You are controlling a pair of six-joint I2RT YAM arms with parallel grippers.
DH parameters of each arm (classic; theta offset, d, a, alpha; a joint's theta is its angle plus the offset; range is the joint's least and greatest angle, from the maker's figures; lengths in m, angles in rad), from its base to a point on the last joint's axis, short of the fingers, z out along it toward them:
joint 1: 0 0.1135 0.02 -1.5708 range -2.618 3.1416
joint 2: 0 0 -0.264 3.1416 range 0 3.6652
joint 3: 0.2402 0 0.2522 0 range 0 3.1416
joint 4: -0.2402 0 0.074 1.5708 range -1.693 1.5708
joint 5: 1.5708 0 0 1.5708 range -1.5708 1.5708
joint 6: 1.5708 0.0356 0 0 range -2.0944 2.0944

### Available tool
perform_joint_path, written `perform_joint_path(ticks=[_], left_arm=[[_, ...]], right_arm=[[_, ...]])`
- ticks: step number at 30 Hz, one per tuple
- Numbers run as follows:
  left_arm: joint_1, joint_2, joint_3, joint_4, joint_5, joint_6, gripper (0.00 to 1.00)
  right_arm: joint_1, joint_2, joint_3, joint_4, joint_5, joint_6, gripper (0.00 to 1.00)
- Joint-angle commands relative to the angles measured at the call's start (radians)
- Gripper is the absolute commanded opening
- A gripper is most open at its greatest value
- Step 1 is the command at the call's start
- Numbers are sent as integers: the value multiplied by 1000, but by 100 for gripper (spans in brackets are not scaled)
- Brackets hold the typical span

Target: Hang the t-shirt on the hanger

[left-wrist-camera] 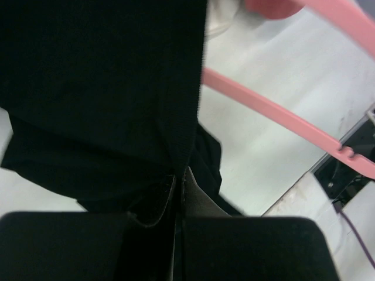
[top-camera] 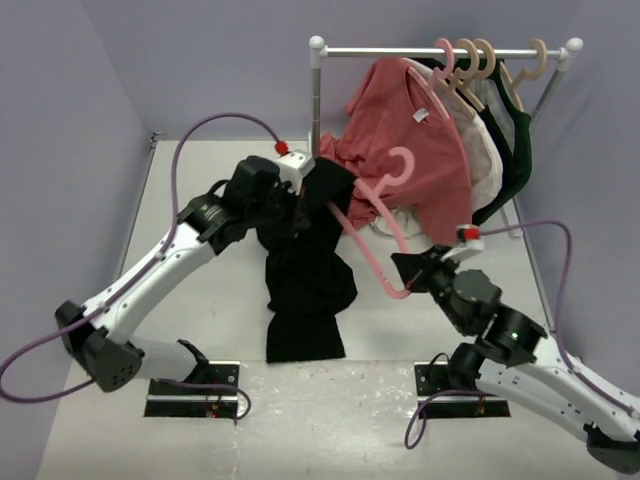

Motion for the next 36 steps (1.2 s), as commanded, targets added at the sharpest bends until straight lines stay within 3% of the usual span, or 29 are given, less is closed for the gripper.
perform_joint_path(ticks=[1, 4, 8, 12, 19, 26, 30, 36], left_arm=[[-35, 80, 130, 111, 123, 49, 0], [-37, 64, 74, 175, 45, 5, 0], [-37, 28, 2, 228, -77, -56, 0], [-37, -10, -26, 247, -137, -93, 0], [-37, -34, 6, 136, -326, -106, 0], [-37, -46, -43, 165, -262, -123, 0], [-37, -49, -41, 192, -164, -130, 0], [-37, -119, -42, 188, -126, -125, 0]], right_arm=[[-10, -209, 58, -299, 390, 105, 0], [-10, -230, 63, -268, 184, -54, 0], [-10, -85, 121, -338, -52, -105, 0], [-10, -11, 104, -290, -158, -132, 0], [2, 38, 117, -209, -432, -233, 0], [18, -4, 79, -7, -486, -270, 0], [18, 86, 88, 148, -486, -303, 0], [18, 214, 51, 439, -489, -332, 0]])
